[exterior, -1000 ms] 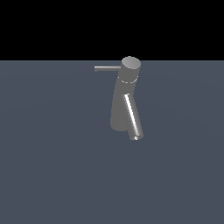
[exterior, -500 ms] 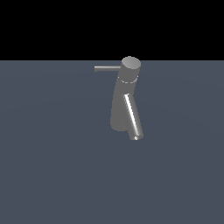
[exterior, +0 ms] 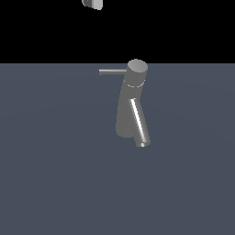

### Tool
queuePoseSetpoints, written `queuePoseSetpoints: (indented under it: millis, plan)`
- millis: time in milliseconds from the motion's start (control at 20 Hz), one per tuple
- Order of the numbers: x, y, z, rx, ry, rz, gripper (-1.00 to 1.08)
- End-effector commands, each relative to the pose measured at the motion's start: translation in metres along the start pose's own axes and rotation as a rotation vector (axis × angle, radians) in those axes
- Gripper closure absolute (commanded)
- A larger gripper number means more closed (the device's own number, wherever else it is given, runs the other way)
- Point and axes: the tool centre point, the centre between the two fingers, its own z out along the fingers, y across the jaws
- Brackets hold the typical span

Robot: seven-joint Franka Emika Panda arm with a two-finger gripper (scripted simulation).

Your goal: Turn on the faucet by rotating a designated handle.

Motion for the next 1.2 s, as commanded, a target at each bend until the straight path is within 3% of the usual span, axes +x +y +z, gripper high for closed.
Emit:
queuePoseSetpoints:
  millis: [0,1150]
  plan:
    - [0.005,-0.005,0.012,0.018,0.017,0.058,1.08]
    - [0.07,-0.043,0.108,0.171,0.161,0.548,1.08]
